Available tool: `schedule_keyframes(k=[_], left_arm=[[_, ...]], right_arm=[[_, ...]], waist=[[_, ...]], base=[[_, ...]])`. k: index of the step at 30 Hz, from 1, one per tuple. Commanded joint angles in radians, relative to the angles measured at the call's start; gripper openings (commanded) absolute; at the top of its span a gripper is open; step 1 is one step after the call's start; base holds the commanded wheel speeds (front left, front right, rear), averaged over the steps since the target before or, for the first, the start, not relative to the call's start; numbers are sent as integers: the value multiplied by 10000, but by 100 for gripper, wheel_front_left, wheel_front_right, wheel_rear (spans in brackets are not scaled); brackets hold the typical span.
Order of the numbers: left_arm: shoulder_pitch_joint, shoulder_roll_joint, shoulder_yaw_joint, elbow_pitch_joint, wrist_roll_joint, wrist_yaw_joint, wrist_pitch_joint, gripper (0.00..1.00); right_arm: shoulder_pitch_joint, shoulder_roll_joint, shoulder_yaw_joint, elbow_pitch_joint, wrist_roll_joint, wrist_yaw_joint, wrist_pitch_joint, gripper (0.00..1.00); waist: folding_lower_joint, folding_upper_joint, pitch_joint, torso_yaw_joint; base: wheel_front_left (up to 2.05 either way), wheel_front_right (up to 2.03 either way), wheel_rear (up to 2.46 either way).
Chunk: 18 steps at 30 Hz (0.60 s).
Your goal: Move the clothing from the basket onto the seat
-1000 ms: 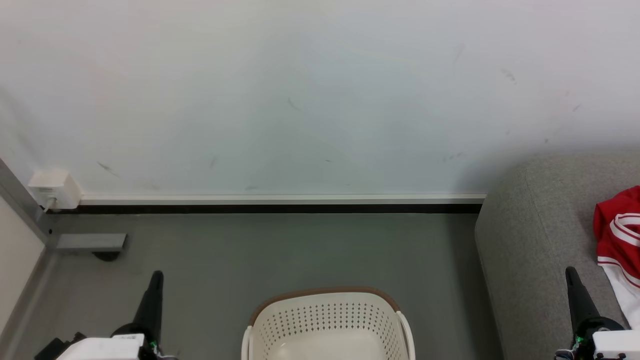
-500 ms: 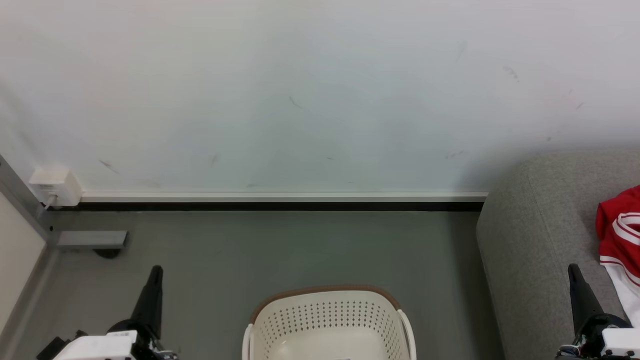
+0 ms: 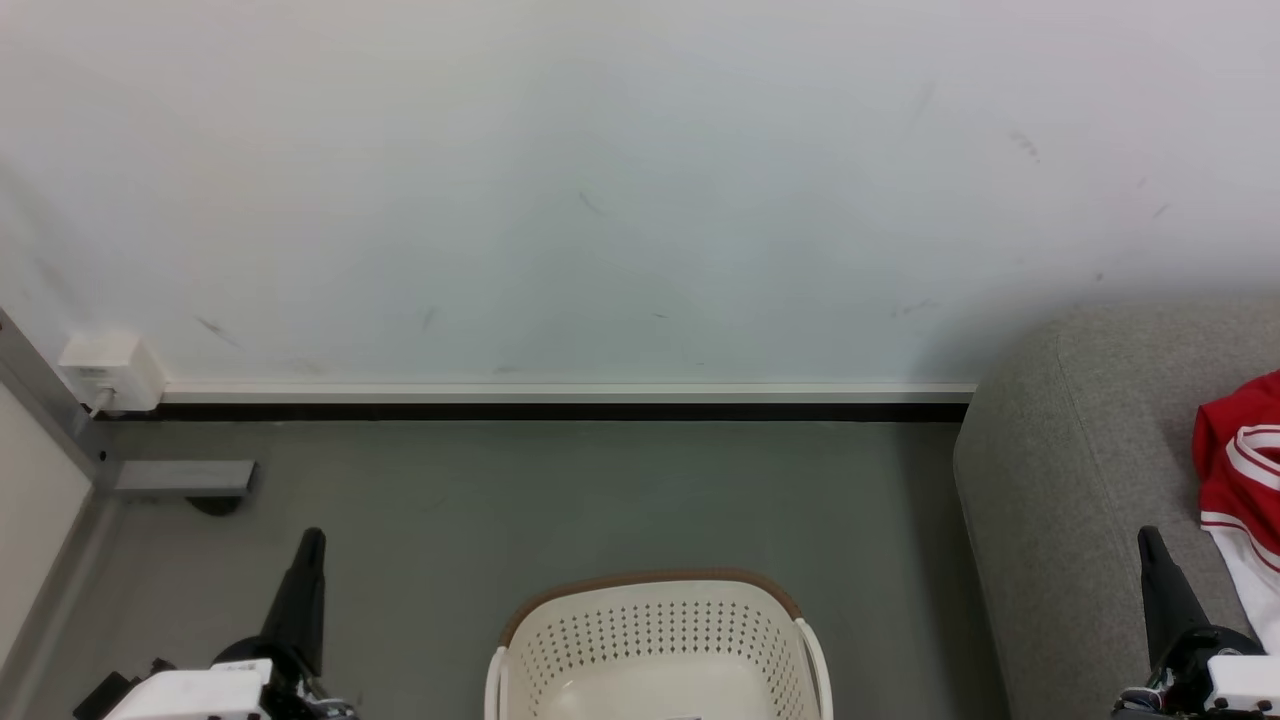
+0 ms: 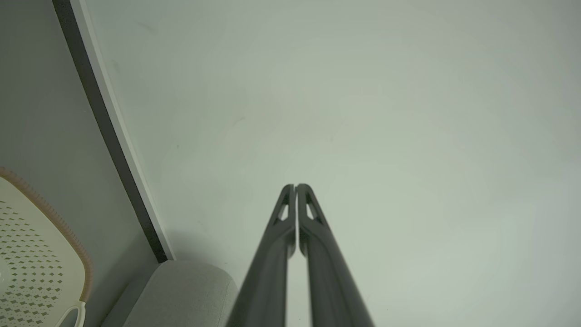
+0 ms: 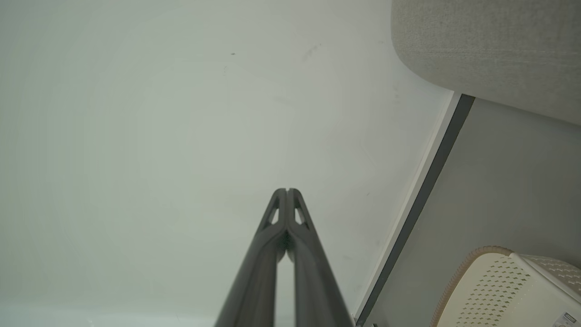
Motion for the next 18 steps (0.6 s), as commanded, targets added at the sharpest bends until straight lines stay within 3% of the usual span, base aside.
schedule_keyframes(k=[1, 18], left_arm=[[-70, 67, 29, -30, -115, -56, 59, 0], [-69, 67, 28, -30, -115, -56, 59, 0]], right_arm=[[-84, 14, -38, 14, 4, -21, 61, 0], [-84, 20, -49, 15, -9, -21, 50, 0]], waist=[[-1, 0, -1, -1], [-1, 0, -1, -1]], base=[[0, 0, 0], [0, 0, 0]])
